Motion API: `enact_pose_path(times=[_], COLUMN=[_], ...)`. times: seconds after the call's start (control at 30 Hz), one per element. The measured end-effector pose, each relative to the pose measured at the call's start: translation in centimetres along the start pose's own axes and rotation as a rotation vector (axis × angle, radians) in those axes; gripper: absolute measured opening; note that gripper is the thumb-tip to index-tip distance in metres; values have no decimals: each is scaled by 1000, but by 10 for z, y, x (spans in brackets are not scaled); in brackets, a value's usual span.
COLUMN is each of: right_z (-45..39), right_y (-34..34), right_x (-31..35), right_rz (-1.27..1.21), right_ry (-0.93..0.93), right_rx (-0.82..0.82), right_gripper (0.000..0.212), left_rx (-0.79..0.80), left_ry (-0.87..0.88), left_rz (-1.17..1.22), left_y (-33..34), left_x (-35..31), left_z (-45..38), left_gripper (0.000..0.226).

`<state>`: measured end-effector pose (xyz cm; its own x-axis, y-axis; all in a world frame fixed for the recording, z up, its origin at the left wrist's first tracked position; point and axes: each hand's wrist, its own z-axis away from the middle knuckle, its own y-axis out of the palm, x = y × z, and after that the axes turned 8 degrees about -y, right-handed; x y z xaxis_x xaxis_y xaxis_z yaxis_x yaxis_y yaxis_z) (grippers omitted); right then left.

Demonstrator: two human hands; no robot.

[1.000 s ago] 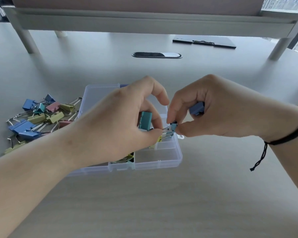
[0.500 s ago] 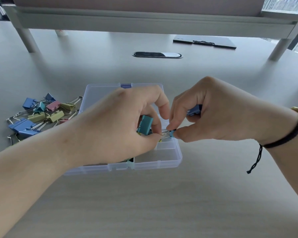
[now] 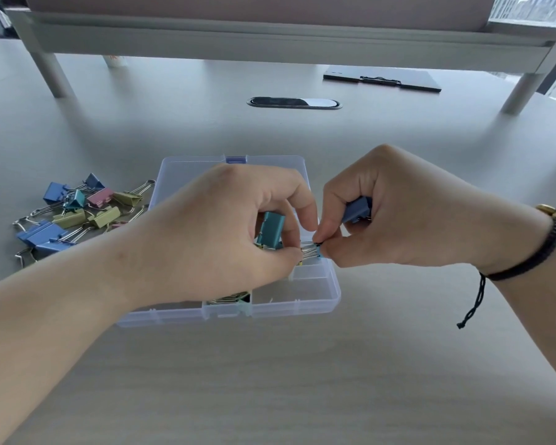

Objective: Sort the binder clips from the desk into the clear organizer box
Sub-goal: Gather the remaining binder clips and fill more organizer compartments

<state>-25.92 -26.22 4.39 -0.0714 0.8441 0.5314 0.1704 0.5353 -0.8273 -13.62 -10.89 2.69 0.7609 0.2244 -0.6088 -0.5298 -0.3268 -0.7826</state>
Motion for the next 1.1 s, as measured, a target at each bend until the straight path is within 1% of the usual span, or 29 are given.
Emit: enact_pose_path(times=[0.13, 0.27, 0.43, 0.57, 0.67, 0.8, 0.9, 1.1], right_z=[0, 1, 1, 1, 0, 0, 1, 1], right_y=[1, 3, 4, 1, -2, -1, -3, -4], right_x=[0, -1, -1, -1, -1, 2, 2, -3], right_rz=[-15, 6, 29, 15, 7, -18, -15, 28], right_ry=[14, 40, 53, 63, 86, 113, 123, 152], right_rx=[-7, 50, 67, 54, 21, 71, 91, 114], right_gripper=[17, 12, 12, 10, 12, 21, 25, 17], left_rx=[-7, 11, 13, -8, 12, 54, 80, 27], left_ry=[6, 4, -34, -105, -120, -99, -123, -130], left_rz=[3, -8, -6, -19, -64, -95, -139, -145], left_y=[-1, 0, 0, 0, -1, -3, -5, -1], left_x=[1, 0, 0, 2, 4, 4, 5, 10], left_z=[0, 0, 0, -1, -2, -1, -2, -3], left_gripper=[24, 23, 20, 11, 22, 38, 41, 46])
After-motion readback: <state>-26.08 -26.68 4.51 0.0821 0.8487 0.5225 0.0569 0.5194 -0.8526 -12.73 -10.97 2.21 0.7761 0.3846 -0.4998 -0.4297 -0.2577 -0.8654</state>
